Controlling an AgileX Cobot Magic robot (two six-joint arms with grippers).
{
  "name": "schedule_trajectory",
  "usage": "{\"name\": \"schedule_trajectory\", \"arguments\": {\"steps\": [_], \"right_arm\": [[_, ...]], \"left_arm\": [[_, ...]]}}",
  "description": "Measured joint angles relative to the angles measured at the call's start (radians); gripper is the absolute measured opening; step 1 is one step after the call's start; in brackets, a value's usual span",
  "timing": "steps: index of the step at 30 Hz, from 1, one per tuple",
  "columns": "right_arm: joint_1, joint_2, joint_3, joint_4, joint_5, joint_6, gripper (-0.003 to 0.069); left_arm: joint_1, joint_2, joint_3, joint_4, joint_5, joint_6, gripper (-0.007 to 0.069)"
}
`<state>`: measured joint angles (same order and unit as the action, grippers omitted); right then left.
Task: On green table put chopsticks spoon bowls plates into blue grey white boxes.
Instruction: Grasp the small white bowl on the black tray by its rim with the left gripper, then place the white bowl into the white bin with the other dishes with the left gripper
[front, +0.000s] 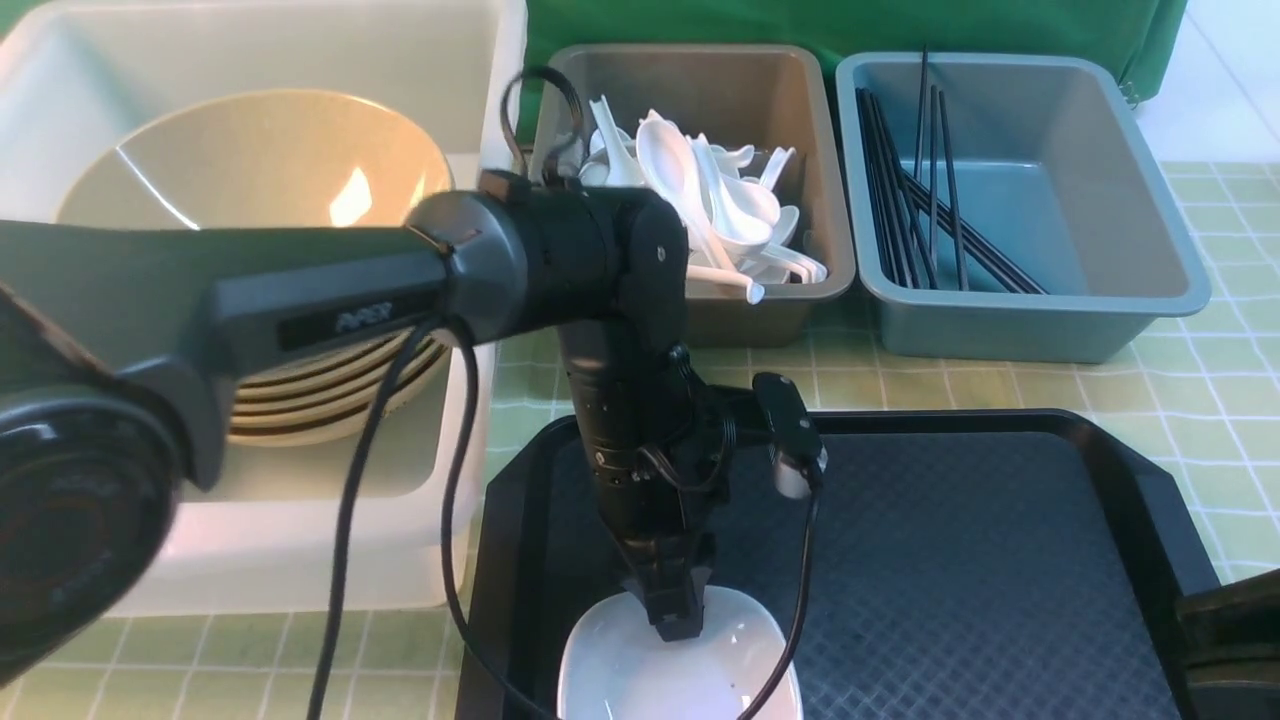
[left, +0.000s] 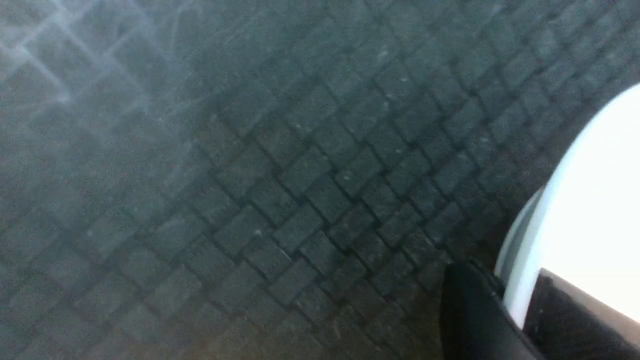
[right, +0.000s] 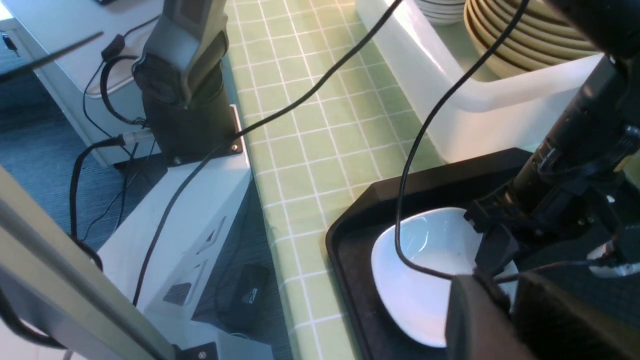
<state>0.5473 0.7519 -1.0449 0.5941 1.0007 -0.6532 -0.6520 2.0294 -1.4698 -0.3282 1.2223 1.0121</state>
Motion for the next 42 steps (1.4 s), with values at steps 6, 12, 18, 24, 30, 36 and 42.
{"name": "schedule_trajectory", "arguments": {"steps": [6,12,18,24,30,36,42], "right_arm": [[0.000,0.000,0.000,-0.001,-0.009,-0.001,0.0120],[0.000,0.000,0.000,-0.001,-0.065,-0.002,0.0123],[0.000,0.010,0.000,0.013,-0.166,-0.031,0.0127],[0.000,0.090,0.000,0.181,-0.237,-0.183,0.0129],[0.000,0.245,0.000,0.445,-0.234,-0.401,0.0131],[0.000,0.343,0.000,0.558,-0.227,-0.527,0.0136],[0.000,0.355,0.000,0.579,-0.246,-0.600,0.0141]], "left_arm": [[0.026,-0.100,-0.085,0.023,-0.011,-0.009,0.0015],[0.167,-0.247,-0.181,-0.057,-0.004,-0.036,0.0015],[0.465,-0.385,-0.185,-0.289,0.015,-0.099,0.0015],[0.808,-0.461,-0.110,-0.582,0.013,-0.149,0.0015],[1.114,-0.540,0.087,-0.698,-0.001,-0.181,0.0015],[1.367,-0.618,0.304,-0.832,-0.041,-0.180,0.0015],[1.556,-0.635,0.478,-0.994,-0.136,-0.196,0.0015]]}}
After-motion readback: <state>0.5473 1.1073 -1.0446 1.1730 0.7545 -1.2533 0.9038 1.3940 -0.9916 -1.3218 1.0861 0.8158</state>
